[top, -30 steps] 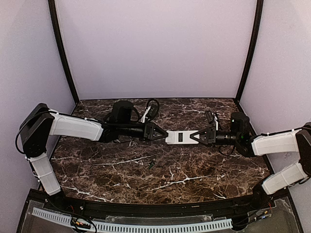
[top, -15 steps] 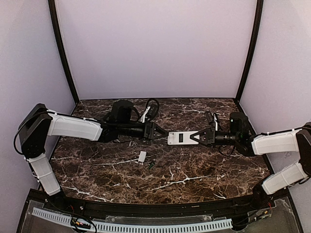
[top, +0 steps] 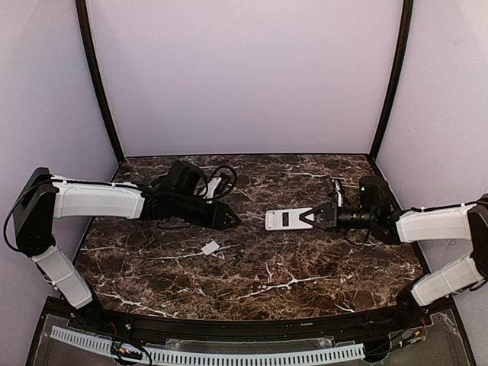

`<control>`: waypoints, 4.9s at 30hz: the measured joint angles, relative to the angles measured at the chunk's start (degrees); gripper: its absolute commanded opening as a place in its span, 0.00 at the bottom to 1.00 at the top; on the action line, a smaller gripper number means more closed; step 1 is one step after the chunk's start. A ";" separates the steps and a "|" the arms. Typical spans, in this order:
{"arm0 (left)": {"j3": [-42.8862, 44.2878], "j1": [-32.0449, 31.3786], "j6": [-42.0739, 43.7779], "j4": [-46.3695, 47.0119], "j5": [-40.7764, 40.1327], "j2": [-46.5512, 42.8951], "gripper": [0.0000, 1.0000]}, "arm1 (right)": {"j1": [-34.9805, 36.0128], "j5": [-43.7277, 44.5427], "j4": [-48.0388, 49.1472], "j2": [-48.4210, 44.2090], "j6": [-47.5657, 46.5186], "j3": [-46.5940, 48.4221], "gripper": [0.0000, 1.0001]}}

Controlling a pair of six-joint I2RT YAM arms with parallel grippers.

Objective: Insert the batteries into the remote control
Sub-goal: Pick up the battery from the center of the board, then place the battery in the battery compartment.

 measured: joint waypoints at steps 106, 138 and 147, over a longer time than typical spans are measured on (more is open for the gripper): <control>25.77 -8.28 17.25 -36.72 -19.74 23.74 0.01 | -0.11 -6.82 0.13 -10.49 -5.77 -14.03 0.00; 0.70 -12.72 7.30 20.20 -15.47 -5.53 0.00 | 1.62 0.68 26.05 -10.71 13.84 -14.97 0.00; 0.83 -14.62 8.26 22.43 -17.51 -1.73 0.00 | 3.10 2.25 31.04 -6.86 17.31 -15.02 0.00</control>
